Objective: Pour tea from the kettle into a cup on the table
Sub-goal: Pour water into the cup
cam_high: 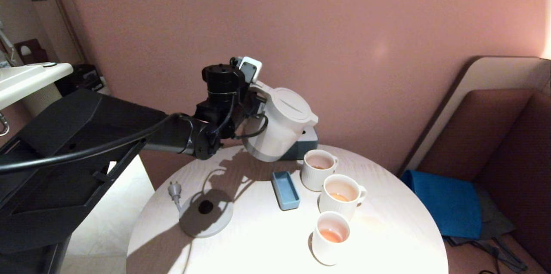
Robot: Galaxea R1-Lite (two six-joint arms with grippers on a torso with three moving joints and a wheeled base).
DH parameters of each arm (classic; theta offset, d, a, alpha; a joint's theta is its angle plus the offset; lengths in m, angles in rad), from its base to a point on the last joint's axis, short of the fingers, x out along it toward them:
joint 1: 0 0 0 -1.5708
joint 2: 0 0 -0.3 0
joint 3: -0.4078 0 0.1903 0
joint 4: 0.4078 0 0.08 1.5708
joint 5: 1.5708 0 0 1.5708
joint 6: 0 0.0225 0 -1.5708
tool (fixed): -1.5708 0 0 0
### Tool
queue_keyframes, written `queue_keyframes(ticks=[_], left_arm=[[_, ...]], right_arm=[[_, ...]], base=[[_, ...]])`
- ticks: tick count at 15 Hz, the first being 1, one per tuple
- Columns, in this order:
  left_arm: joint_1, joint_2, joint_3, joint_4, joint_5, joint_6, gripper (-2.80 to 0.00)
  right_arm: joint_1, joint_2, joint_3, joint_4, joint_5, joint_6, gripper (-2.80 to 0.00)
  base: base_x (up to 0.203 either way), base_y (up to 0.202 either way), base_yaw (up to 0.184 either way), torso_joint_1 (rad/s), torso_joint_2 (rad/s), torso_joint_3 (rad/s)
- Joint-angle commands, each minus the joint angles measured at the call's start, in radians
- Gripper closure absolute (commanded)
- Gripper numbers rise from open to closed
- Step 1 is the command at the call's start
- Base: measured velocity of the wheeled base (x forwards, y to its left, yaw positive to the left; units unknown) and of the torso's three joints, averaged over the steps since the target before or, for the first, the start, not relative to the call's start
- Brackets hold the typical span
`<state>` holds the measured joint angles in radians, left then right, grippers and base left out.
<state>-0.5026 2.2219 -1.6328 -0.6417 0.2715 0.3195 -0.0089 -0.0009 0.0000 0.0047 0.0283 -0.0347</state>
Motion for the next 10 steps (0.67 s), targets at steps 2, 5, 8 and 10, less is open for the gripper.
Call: queue_keyframes(ticks=[2, 5, 8, 10], left_arm=[[-0.013, 0.029, -0.038, 0.014, 0.020, 0.049, 0.00], [-0.018, 0.056, -0.074, 0.017, 0.027, 0.065, 0.00], [-0.024, 0.072, -0.085, 0.015, 0.032, 0.119, 0.00], [-0.039, 0.080, -0.084, 0.014, 0.032, 0.140, 0.00]], right_arm=[[0.001, 0.001, 0.000, -0.001, 0.001, -0.001, 0.00], [0.000, 0.001, 0.000, -0.001, 0.001, -0.001, 0.00], [0.001, 0.001, 0.000, 0.000, 0.001, -0.001, 0.00], [0.000, 0.001, 0.000, 0.000, 0.001, -0.001, 0.00]], base=[[0.000, 0.000, 0.000, 0.000, 0.00, 0.000], [0.000, 0.000, 0.000, 0.000, 0.00, 0.000], [0.000, 0.000, 0.000, 0.000, 0.00, 0.000], [0.000, 0.000, 0.000, 0.000, 0.00, 0.000]])
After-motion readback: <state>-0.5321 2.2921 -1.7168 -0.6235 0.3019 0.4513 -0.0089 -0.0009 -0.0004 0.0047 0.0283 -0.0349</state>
